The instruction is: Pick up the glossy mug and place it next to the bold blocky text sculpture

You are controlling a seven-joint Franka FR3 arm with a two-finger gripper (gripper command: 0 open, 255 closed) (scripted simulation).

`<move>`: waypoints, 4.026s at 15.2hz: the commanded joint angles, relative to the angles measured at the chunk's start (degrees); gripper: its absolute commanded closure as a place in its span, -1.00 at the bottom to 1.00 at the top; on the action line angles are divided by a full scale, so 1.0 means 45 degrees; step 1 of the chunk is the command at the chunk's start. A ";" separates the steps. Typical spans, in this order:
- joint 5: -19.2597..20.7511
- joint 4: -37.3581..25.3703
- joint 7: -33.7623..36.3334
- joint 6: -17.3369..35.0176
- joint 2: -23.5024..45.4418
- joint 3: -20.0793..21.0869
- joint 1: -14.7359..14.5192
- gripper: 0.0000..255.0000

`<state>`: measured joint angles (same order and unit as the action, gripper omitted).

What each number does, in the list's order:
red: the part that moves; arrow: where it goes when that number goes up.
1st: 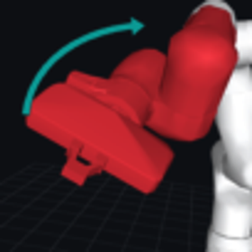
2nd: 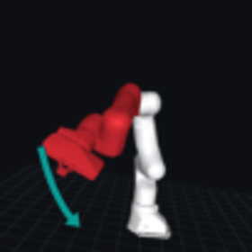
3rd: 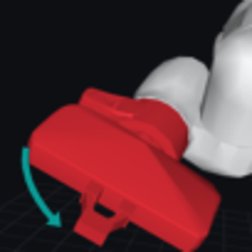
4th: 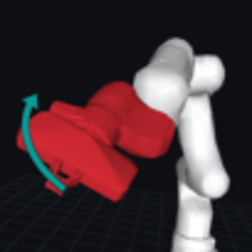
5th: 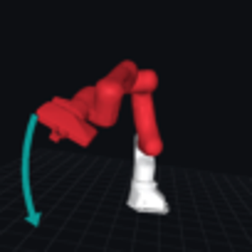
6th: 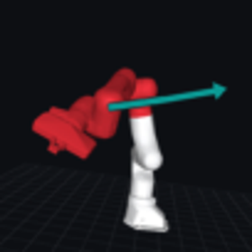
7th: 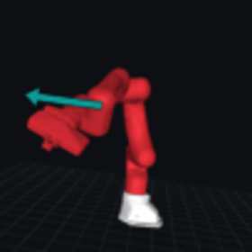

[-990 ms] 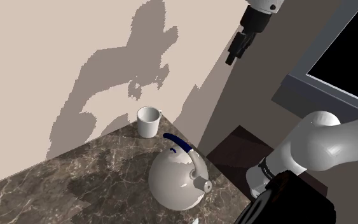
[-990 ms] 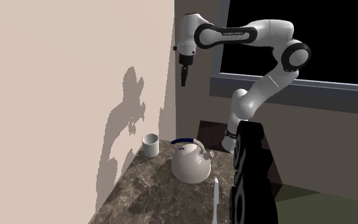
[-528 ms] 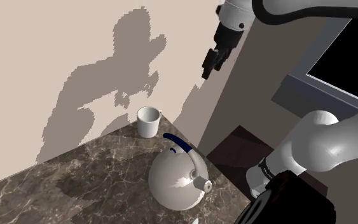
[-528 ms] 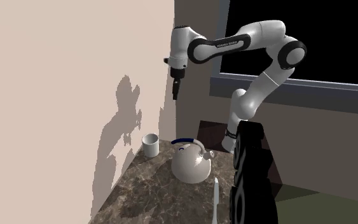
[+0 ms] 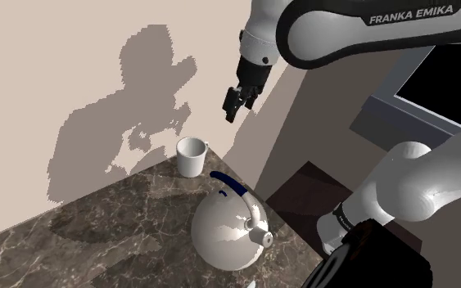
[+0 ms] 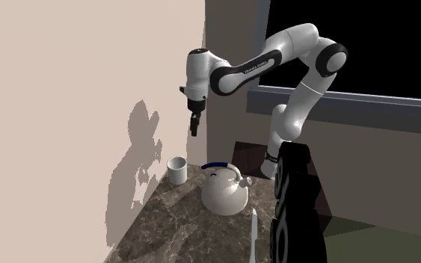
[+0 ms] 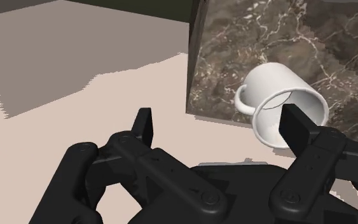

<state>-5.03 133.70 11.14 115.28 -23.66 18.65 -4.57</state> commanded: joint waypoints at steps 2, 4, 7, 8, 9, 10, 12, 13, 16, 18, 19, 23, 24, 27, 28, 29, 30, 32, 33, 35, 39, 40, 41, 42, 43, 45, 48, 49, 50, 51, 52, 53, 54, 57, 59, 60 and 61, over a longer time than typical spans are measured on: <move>0.0224 -0.0344 0.0868 0.0735 0.1104 0.0721 -0.0084 -1.00; 0.0513 -0.0682 0.1484 0.1176 0.1938 0.1181 -0.0110 -1.00; 0.1154 -0.1308 0.2499 0.1748 0.3285 0.1814 -0.0165 -1.00; 0.1424 -0.1549 0.2861 0.1910 0.3759 0.2003 -0.0197 -1.00; 0.1721 -0.1807 0.3233 0.2054 0.4244 0.2178 -0.0238 -1.00; 0.2042 -0.2082 0.3615 0.2180 0.4741 0.2331 -0.0298 -1.00; 0.2745 -0.2684 0.4390 0.2373 0.5762 0.2569 -0.0476 -1.00; 0.3114 -0.3012 0.4776 0.2438 0.6282 0.2645 -0.0604 -1.00; 0.3485 -0.3071 0.5098 0.2764 0.6778 0.2617 -0.0726 -1.00; 0.3661 -0.2950 0.5216 0.3058 0.6992 0.2578 -0.0743 -1.00; 0.3752 -0.2893 0.5278 0.3204 0.7102 0.2556 -0.0753 -1.00; 0.4000 -0.2761 0.5444 0.3574 0.7395 0.2491 -0.0785 -1.00; 0.4000 -0.2762 0.5444 0.3574 0.7395 0.2491 -0.0785 -1.00; 0.4001 -0.2762 0.5444 0.3573 0.7396 0.2491 -0.0785 -1.00; 0.4001 -0.2762 0.5444 0.3573 0.7396 0.2491 -0.0785 -1.00; 0.3999 -0.2763 0.5443 0.3571 0.7395 0.2491 -0.0785 -1.00; 0.3999 -0.2763 0.5443 0.3571 0.7395 0.2491 -0.0785 1.00; 0.3999 -0.2763 0.5443 0.3571 0.7394 0.2491 -0.0785 1.00; 0.3999 -0.2763 0.5443 0.3571 0.7394 0.2491 -0.0785 1.00; 0.3999 -0.2763 0.5443 0.3572 0.7395 0.2491 -0.0785 1.00; 0.4001 -0.2762 0.5444 0.3573 0.7396 0.2491 -0.0785 1.00; 0.3904 -0.2820 0.5369 0.3428 0.7287 0.2514 -0.0766 1.00; 0.3814 -0.2884 0.5298 0.3281 0.7182 0.2535 -0.0749 1.00; 0.3724 -0.2949 0.5228 0.3134 0.7080 0.2554 -0.0733 1.00; 0.3638 -0.3017 0.5159 0.2985 0.6979 0.2571 -0.0718 1.00; 0.3473 -0.3163 0.5028 0.2685 0.6786 0.2601 -0.0691 1.00; 0.3248 -0.3403 0.4845 0.2229 0.6515 0.2633 -0.0659 1.00; 0.3178 -0.3489 0.4788 0.2075 0.6430 0.2642 -0.0649 1.00; 0.3112 -0.3577 0.4733 0.1921 0.6348 0.2648 -0.0640 1.00; 0.3048 -0.3669 0.4679 0.1765 0.6269 0.2654 -0.0632 1.00; 0.2986 -0.3763 0.4627 0.1609 0.6192 0.2659 -0.0625 1.00; 0.2928 -0.3861 0.4578 0.1453 0.6118 0.2664 -0.0618 1.00; 0.2872 -0.3961 0.4530 0.1296 0.6047 0.2667 -0.0611 1.00; 0.2721 -0.4279 0.4396 0.0820 0.5852 0.2672 -0.0595 1.00; 0.2632 -0.4506 0.4315 0.0500 0.5737 0.2672 -0.0586 1.00; 0.2592 -0.4623 0.4278 0.0340 0.5683 0.2672 -0.0582 1.00; 0.2554 -0.4744 0.4241 0.0178 0.5633 0.2672 -0.0578 1.00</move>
<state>6.52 113.20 30.22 116.96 1.72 30.61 -7.10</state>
